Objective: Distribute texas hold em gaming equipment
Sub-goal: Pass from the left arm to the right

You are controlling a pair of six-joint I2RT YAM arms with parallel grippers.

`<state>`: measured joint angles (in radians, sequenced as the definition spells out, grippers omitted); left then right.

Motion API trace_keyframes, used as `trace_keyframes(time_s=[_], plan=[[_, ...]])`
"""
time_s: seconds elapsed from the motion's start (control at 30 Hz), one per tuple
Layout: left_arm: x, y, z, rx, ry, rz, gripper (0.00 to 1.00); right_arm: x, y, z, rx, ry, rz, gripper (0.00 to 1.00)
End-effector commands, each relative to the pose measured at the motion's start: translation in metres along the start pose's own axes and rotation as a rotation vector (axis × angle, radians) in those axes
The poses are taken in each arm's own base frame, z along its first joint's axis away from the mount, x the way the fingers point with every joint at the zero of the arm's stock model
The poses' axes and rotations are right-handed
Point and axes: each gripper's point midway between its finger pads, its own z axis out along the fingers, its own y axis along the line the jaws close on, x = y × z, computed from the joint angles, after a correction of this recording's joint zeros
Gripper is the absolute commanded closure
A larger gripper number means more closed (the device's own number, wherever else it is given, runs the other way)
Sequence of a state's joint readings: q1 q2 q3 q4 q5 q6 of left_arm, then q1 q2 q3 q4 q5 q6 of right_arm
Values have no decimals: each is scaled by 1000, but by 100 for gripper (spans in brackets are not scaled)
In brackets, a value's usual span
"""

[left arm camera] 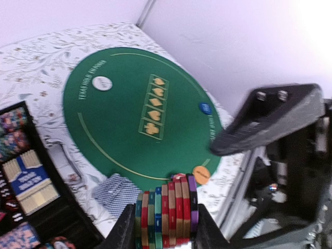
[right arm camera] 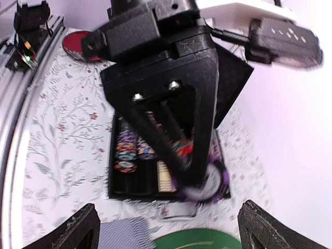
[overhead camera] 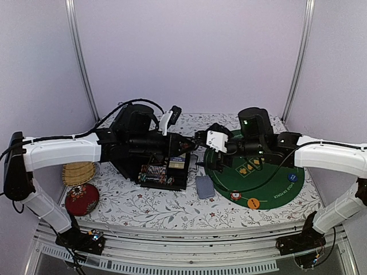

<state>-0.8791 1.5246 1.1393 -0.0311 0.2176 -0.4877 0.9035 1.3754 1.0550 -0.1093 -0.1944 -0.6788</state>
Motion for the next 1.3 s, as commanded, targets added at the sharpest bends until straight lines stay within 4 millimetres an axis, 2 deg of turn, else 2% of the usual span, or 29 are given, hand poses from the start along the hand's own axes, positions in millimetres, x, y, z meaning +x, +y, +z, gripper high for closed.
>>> trace_keyframes(time_s=[0.0,0.17,0.3,0.43,0.63,0.73,0.8,0.93,1.03,1.17,1.27], plan=[[-14,-29,-15,187,-57,-41,100,-27,-26,20,77,-93,-228,10],[-20,-30,-22,192,-84,-53,100,-27,-13,36,19,-89,-235,25],[-22,-29,-23,204,-95,-69,100,-29,-4,40,15,-100,-257,25],[-25,-29,-25,222,-112,-86,100,-28,-5,43,24,-99,-230,29],[-24,-29,-24,237,-110,-97,100,-29,-8,45,36,-100,-202,64],[-23,-30,-25,257,-114,-106,100,-25,-9,46,42,-81,-203,72],[-24,-32,-25,270,-119,-103,100,-23,-7,47,30,-72,-208,71],[-24,-38,-25,313,-121,-95,100,-22,-3,48,13,-74,-204,50],[-25,-38,-26,314,-127,-94,100,-22,-3,47,19,-78,-200,41],[-26,-35,-28,296,-139,-96,100,-16,2,49,5,-65,-220,37],[-25,-36,-27,304,-135,-97,100,-17,5,49,2,-70,-233,40]])
